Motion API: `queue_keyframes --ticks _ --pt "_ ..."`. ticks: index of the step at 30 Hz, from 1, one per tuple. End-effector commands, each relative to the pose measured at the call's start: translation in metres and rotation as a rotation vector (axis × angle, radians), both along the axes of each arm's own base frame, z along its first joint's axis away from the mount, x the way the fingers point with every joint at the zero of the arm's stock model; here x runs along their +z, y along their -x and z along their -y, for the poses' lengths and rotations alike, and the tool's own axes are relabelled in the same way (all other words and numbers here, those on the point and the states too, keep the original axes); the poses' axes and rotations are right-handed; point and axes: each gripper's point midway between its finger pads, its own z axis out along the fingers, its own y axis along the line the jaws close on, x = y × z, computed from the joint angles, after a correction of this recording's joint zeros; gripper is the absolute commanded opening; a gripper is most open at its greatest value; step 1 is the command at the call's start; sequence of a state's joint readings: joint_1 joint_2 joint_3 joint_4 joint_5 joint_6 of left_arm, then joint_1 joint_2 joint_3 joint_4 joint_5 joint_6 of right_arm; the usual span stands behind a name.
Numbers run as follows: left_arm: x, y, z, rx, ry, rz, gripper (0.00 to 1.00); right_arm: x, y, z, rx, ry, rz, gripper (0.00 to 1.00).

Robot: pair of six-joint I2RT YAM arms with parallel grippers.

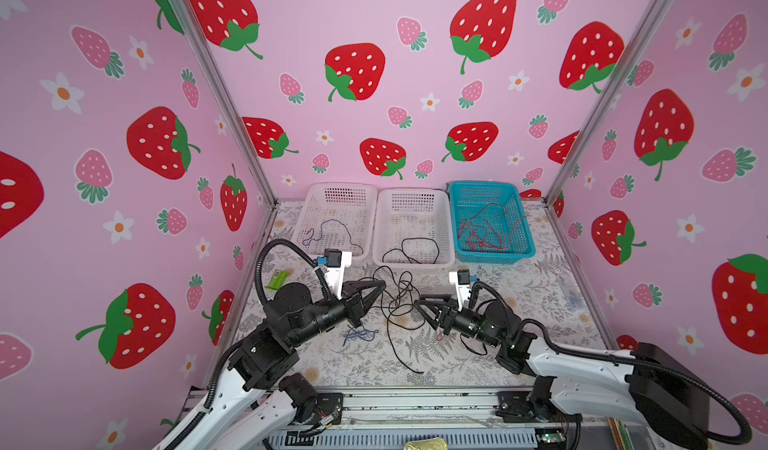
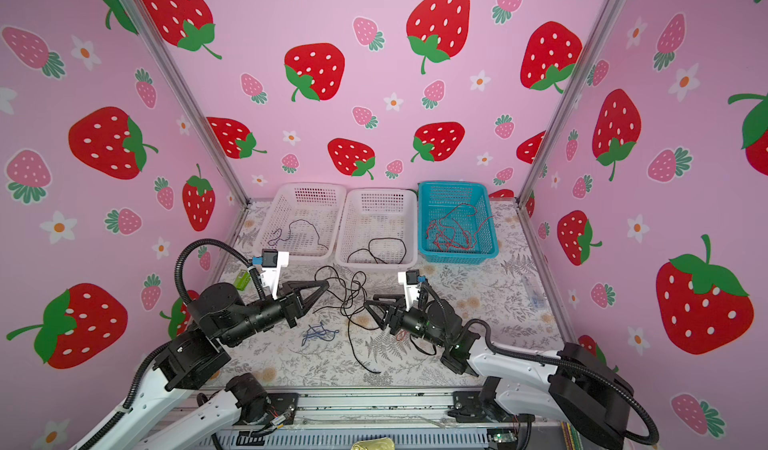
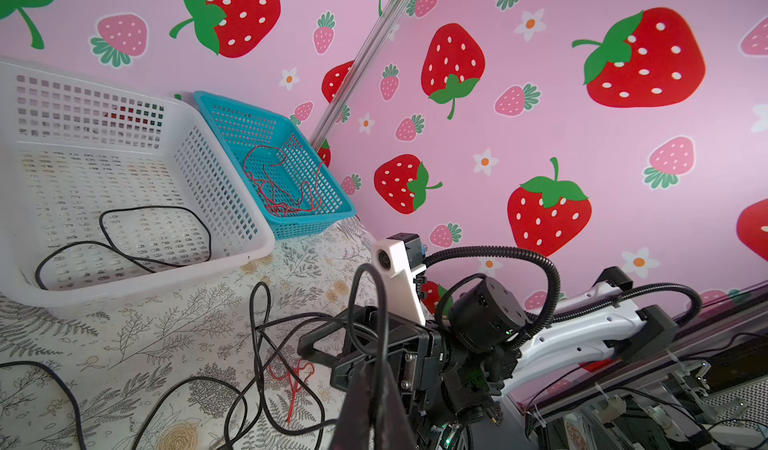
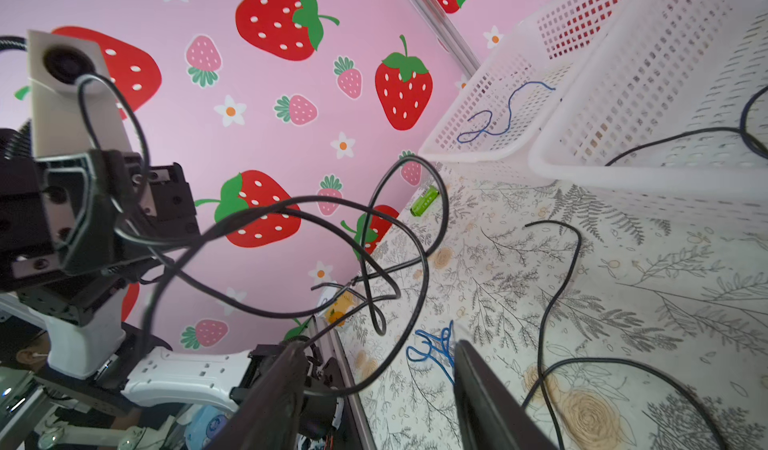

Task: Untangle the cables

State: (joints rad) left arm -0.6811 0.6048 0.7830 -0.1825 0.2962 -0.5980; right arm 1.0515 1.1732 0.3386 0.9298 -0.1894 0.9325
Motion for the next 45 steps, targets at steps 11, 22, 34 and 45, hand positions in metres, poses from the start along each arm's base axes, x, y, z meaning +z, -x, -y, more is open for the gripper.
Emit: queue_keyframes --ticks 11,22,34,45 --pt "0.016 0.003 0.003 -0.022 0.045 0.039 0.00 0.020 0.009 -0.021 0.109 -0.135 -0.059 0.58" --pt "0.017 0.002 0.004 -0.023 0.054 0.043 0.00 0.016 0.008 -0.026 0.121 -0.153 -0.073 0.42" --pt "0.016 0.003 0.005 -0.029 0.081 0.033 0.00 0.013 0.002 -0.032 0.107 -0.142 -0.053 0.28" --pt "0.016 0.004 0.003 -0.025 0.083 0.037 0.00 0.005 -0.005 -0.019 0.028 -0.109 -0.036 0.10"
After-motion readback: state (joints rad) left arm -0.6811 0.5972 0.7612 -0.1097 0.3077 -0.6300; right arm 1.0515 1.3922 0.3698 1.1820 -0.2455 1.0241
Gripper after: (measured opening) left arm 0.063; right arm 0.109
